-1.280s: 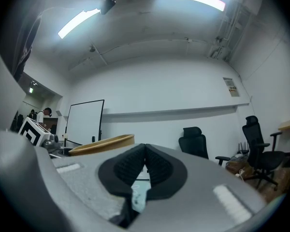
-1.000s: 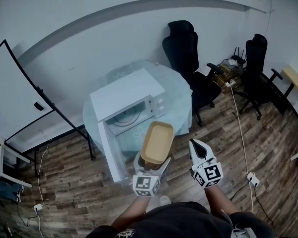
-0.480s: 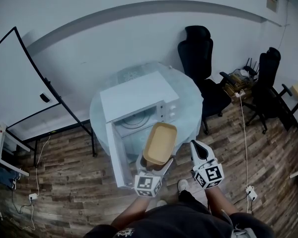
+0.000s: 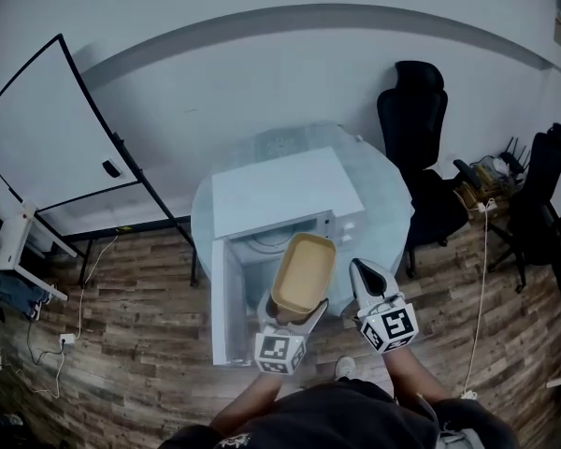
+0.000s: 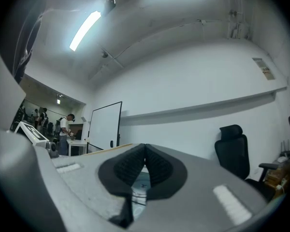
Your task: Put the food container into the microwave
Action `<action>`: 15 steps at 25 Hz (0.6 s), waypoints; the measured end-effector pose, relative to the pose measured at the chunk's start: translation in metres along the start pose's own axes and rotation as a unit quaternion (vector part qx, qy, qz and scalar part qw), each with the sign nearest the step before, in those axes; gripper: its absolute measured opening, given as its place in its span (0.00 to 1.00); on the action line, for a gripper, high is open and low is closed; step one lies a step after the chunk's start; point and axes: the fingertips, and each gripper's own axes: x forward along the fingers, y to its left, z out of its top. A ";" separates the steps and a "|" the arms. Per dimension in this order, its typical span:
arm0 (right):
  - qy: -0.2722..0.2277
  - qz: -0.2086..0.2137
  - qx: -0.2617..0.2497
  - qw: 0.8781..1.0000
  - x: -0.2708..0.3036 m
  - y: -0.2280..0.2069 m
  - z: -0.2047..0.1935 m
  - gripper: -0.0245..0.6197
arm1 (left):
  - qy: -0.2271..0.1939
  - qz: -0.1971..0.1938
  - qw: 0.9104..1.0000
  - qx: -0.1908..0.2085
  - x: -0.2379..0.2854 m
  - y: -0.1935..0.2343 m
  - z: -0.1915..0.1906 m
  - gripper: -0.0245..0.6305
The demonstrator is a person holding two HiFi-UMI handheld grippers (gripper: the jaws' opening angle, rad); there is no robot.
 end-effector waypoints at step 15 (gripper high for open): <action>0.019 0.105 0.040 0.993 0.067 -0.045 -0.042 0.04 | 0.021 0.131 0.991 0.005 0.044 0.037 -0.016 0.84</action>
